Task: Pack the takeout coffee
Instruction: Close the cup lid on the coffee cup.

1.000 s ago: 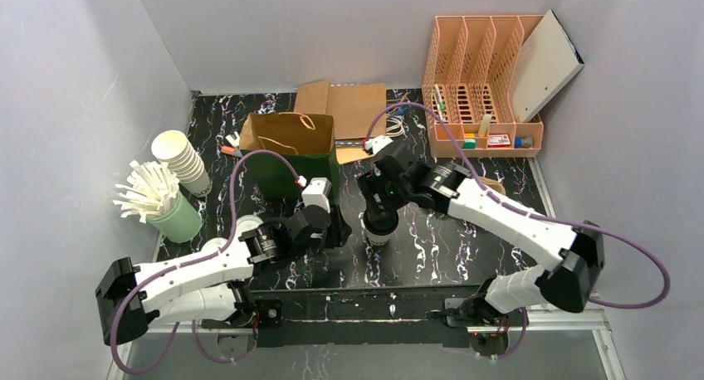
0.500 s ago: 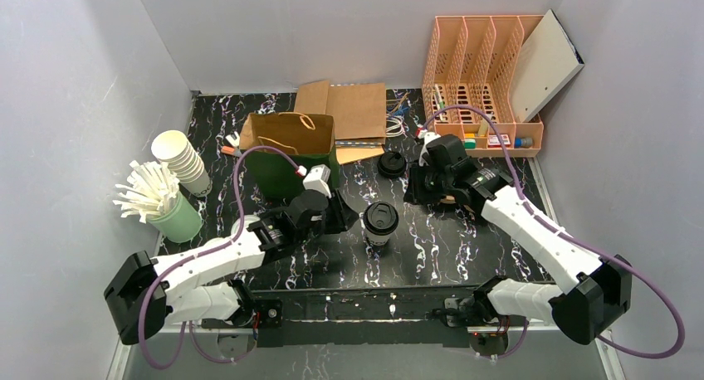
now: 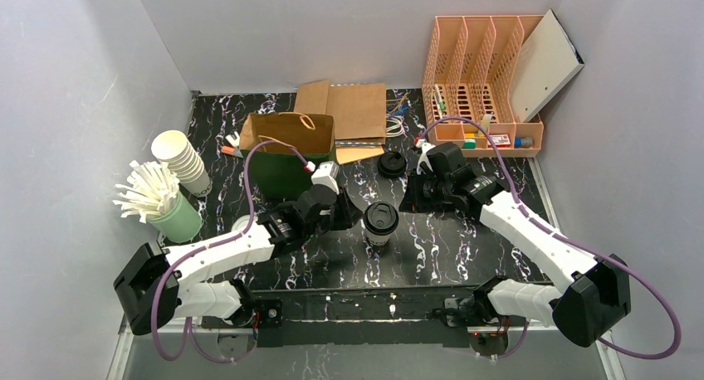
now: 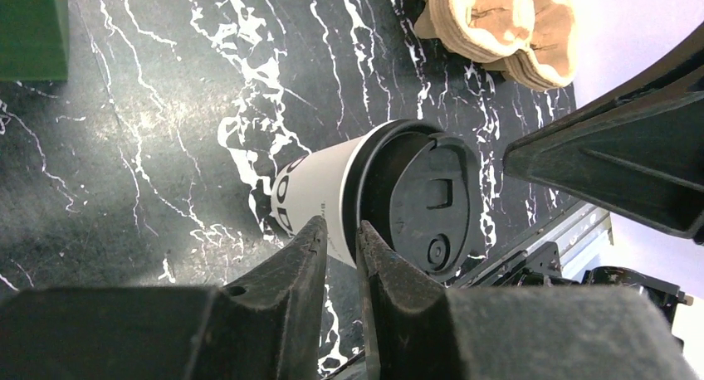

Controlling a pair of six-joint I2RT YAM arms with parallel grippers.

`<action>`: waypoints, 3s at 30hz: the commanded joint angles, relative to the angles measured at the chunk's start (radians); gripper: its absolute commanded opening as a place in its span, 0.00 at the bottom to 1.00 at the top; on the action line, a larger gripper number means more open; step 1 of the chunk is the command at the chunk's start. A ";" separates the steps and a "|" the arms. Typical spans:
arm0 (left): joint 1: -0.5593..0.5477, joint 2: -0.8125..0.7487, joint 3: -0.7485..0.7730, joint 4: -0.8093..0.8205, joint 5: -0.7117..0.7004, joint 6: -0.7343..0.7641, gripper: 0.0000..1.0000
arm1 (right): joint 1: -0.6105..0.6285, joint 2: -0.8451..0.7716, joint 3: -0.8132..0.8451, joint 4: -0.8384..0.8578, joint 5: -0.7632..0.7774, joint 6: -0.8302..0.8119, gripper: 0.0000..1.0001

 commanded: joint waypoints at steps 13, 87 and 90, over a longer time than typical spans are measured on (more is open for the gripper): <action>0.006 0.041 0.071 0.000 0.015 0.037 0.14 | -0.004 0.001 -0.024 0.061 -0.047 -0.004 0.09; 0.004 0.078 0.100 -0.157 0.017 0.079 0.20 | -0.004 0.065 -0.064 0.073 -0.086 -0.026 0.17; 0.004 0.064 0.079 -0.144 0.006 0.061 0.15 | -0.005 0.064 -0.062 0.074 -0.088 -0.024 0.17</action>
